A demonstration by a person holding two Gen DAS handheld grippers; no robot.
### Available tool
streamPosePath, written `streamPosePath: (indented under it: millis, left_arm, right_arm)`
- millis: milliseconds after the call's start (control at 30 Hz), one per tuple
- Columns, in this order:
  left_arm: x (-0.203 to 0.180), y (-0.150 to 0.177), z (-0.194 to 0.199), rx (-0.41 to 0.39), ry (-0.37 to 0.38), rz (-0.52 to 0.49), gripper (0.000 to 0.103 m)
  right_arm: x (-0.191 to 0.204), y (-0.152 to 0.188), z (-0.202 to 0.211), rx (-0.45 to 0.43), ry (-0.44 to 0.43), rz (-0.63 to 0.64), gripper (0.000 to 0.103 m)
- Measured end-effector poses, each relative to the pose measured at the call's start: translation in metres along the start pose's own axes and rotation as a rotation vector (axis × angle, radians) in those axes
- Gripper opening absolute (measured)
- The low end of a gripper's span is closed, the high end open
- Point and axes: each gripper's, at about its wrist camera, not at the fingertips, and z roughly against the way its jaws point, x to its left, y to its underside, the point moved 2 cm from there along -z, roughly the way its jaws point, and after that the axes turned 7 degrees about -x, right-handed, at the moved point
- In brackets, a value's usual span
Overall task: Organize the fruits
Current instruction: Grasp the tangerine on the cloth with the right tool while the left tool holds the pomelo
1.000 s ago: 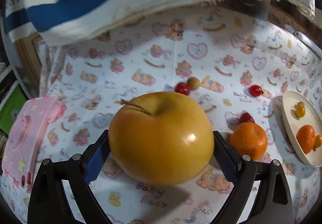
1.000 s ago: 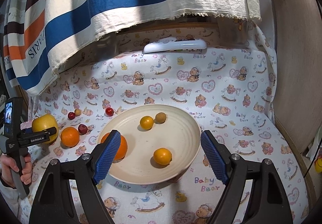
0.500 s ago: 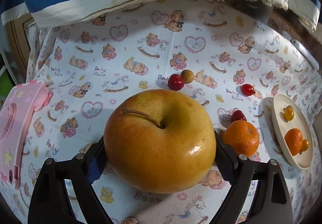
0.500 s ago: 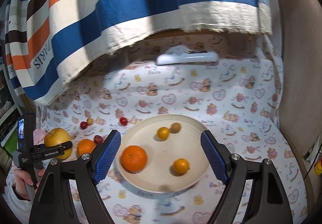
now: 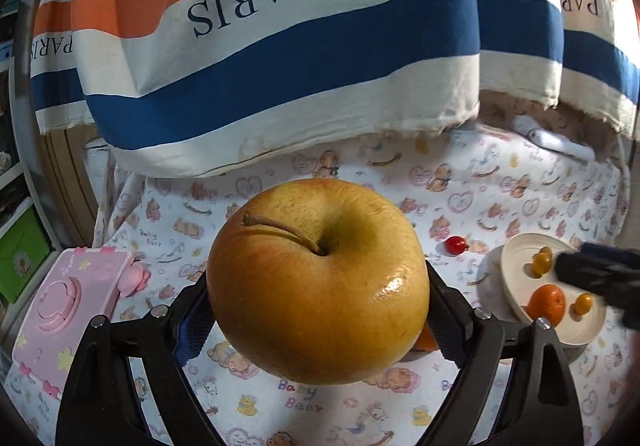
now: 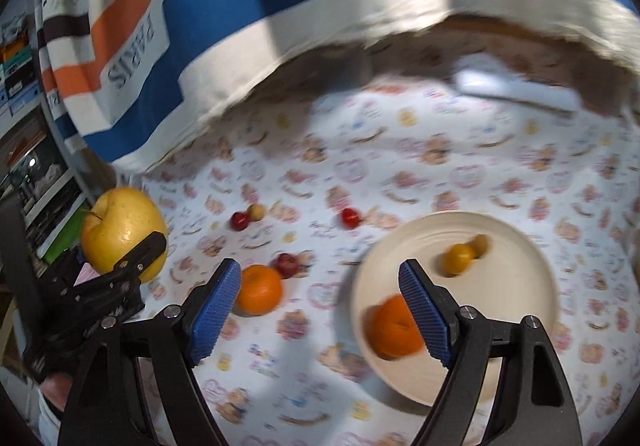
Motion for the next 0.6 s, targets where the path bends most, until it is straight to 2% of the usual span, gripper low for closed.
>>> streamPosePath:
  millis: [133, 300, 433, 600]
  left_arm:
    - [0.005, -0.001, -0.002, 0.011, -0.011, 0.012, 0.089]
    - [0.020, -0.002, -0.004, 0.036, -0.001, 0.093, 0.089]
    - [0.026, -0.003, -0.004, 0.026, -0.028, 0.105, 0.089]
    - [0.031, -0.002, -0.007, 0.039, -0.026, 0.124, 0.089]
  right_arm:
    - [0.019, -0.001, -0.025, 0.063, -0.029, 0.051, 0.076]
    - [0.036, 0.008, -0.054, 0.140, -0.072, 0.107, 0.067]
    - [0.046, 0.018, -0.070, 0.179, -0.074, 0.146, 0.065]
    - [0.056, 0.025, -0.081, 0.204, -0.074, 0.184, 0.062]
